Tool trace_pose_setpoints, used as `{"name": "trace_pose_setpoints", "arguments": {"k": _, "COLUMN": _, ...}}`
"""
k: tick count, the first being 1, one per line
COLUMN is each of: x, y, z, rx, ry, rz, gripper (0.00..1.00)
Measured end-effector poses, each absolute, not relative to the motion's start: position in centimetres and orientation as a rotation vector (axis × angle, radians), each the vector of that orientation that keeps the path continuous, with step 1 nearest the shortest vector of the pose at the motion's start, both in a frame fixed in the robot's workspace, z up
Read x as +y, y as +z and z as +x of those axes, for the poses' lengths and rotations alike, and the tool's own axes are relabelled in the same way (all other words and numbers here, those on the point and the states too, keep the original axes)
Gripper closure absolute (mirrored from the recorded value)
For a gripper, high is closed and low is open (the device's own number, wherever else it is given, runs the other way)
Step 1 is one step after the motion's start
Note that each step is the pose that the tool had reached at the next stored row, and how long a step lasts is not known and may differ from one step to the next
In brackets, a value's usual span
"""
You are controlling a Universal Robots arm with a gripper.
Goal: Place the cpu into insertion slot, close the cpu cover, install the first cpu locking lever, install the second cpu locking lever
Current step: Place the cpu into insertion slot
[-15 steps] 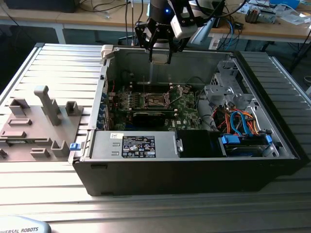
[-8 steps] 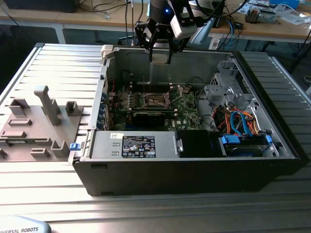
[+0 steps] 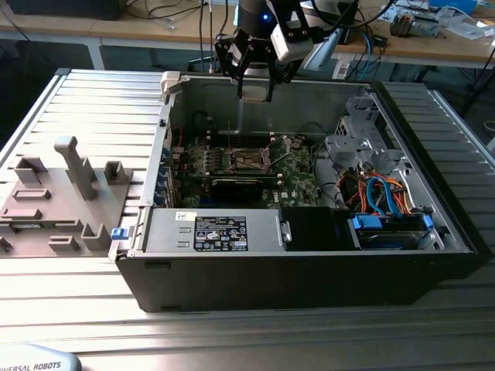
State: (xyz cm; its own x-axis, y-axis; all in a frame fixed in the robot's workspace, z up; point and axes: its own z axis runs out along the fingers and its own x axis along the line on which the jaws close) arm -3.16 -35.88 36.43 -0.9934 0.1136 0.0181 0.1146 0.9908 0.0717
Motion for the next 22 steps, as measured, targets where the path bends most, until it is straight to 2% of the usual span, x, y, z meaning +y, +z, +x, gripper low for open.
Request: {"name": "trace_pose_setpoints", "arguments": {"k": 22, "x": -35.88, "y": 36.42, "z": -3.16, "rx": -3.119, "ry": -0.111, "rz": -0.221, "gripper": 0.46}}
